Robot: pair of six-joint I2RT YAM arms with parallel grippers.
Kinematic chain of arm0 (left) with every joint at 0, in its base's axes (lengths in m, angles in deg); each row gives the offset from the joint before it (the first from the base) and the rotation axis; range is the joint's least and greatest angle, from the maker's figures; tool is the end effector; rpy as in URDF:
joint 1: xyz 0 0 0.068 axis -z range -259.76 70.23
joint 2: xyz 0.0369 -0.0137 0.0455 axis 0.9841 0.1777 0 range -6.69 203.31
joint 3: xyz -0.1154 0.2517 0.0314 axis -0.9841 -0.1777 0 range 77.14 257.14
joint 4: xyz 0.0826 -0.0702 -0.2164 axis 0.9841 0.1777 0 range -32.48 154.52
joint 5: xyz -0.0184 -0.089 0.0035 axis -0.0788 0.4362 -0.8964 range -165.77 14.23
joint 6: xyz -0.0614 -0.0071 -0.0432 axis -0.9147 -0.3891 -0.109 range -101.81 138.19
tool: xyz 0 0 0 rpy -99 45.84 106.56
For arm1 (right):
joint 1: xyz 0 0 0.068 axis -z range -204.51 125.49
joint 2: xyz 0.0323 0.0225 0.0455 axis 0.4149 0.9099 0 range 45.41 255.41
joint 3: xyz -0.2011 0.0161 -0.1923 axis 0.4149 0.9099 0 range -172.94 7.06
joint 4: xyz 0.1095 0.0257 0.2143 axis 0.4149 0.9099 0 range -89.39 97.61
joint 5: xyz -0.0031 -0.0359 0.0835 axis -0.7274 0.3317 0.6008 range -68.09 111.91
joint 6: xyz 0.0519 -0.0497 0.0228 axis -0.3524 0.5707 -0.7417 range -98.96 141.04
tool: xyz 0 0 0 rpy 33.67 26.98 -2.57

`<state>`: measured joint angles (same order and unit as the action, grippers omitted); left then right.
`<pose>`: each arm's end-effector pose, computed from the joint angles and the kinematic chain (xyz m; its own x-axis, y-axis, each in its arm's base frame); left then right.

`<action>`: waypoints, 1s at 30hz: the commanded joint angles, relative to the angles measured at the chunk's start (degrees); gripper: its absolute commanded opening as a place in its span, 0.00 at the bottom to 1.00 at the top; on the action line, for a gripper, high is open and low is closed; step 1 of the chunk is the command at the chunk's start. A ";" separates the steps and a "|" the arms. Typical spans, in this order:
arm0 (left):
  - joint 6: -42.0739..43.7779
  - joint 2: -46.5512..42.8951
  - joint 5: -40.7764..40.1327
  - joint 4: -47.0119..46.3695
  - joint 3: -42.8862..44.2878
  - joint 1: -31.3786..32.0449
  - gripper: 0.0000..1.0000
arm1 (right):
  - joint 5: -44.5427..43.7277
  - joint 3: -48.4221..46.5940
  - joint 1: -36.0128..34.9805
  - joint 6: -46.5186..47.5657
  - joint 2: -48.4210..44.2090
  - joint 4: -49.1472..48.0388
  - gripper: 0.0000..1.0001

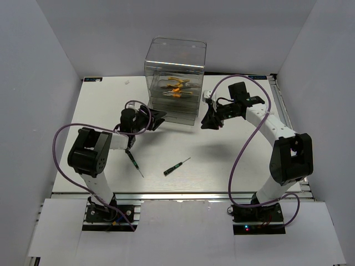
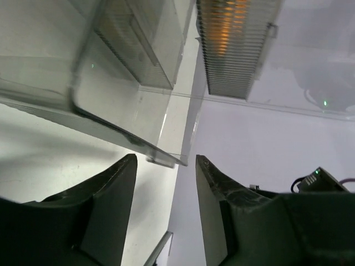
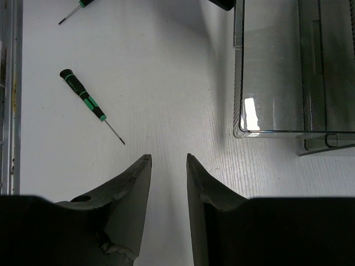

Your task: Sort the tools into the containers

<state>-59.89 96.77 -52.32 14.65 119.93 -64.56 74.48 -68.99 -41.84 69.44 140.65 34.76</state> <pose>0.3514 -0.1218 0.1697 -0.6541 -0.7525 -0.0775 -0.1635 0.2407 -0.9567 0.3128 0.1504 0.2751 -0.0346 -0.4869 -0.8728 -0.9933 0.1128 -0.0236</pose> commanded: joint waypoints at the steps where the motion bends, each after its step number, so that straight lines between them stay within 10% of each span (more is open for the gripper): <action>1: 3.11 -6.24 0.11 3.67 1.78 -0.17 0.58 | 0.69 -0.50 0.27 -0.50 -1.72 -1.19 0.38; 8: 12.58 -16.17 -1.29 22.71 2.73 -0.17 0.60 | 0.25 0.90 0.27 0.02 -2.43 -1.19 0.39; 22: 23.57 -23.93 -42.05 84.67 17.67 -11.41 0.74 | -0.72 1.52 0.27 0.20 -1.81 -0.93 0.39; 30: 40.98 -11.01 -57.88 87.88 23.48 -18.36 0.80 | -1.07 -0.15 0.27 0.55 -1.11 0.30 0.39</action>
<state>-28.22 83.29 -99.53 98.21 141.68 -83.05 73.02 -67.40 -41.84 69.46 140.54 34.58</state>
